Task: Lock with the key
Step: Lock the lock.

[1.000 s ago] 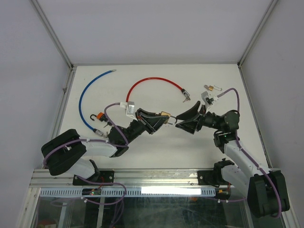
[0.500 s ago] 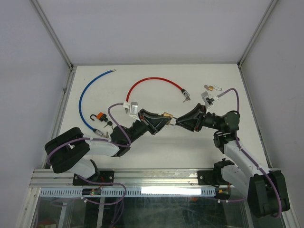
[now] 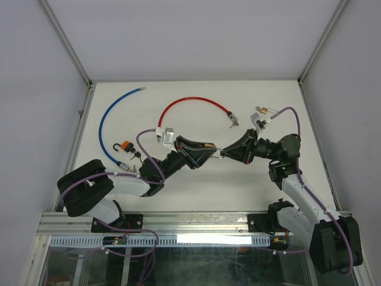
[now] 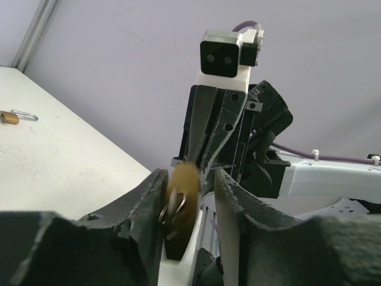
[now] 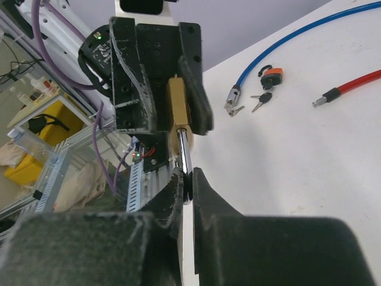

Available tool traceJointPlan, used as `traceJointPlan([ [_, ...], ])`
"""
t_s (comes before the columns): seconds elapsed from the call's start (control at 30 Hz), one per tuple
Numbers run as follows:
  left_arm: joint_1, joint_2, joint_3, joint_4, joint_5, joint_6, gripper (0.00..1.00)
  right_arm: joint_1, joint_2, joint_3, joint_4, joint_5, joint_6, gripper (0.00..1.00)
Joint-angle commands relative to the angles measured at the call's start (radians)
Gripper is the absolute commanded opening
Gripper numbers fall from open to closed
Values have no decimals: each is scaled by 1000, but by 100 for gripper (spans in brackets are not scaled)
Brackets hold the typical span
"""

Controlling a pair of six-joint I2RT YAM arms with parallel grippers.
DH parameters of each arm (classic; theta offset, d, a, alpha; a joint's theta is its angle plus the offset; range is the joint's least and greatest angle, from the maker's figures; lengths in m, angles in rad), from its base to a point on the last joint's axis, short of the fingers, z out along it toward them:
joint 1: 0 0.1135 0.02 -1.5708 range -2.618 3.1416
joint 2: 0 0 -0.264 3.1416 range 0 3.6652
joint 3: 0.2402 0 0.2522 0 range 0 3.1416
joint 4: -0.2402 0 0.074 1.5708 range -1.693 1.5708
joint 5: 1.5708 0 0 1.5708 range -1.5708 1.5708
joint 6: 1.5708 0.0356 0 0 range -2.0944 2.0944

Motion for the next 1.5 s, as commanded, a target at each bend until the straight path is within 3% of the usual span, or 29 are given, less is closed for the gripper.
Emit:
traceJointPlan([
  [0.0, -7, 1, 24, 297, 17, -6, 45, -12, -30, 136, -217, -48, -30, 0],
  [0.07, -6, -4, 4, 296, 24, -3, 58, -21, -33, 193, -362, -124, -238, 0],
  [0.2, 0, -34, -56, 290, 25, 29, 80, -36, -44, 224, -455, -156, -310, 0],
  [0.33, 38, -111, -105, 188, 47, 66, 88, -37, -43, 248, -563, -161, -413, 0],
  [0.47, 130, -191, -130, 24, 156, 85, 90, -38, -44, 265, -657, -159, -502, 0],
  [0.6, 232, -253, -150, -48, 372, 110, 91, -38, -40, 268, -692, -165, -534, 0],
  [0.7, 254, -296, -140, -128, 509, 201, 91, -35, -31, 269, -710, -169, -553, 0],
  [0.83, 254, -316, -80, -308, 557, 333, 91, -19, -18, 267, -730, -176, -578, 0],
  [1.2, 229, -76, 19, -174, 704, 296, 81, 20, 15, 268, -763, -168, -622, 0],
  [1.47, 208, 39, 54, -115, 745, 255, 68, 29, 19, 268, -772, -164, -633, 0],
])
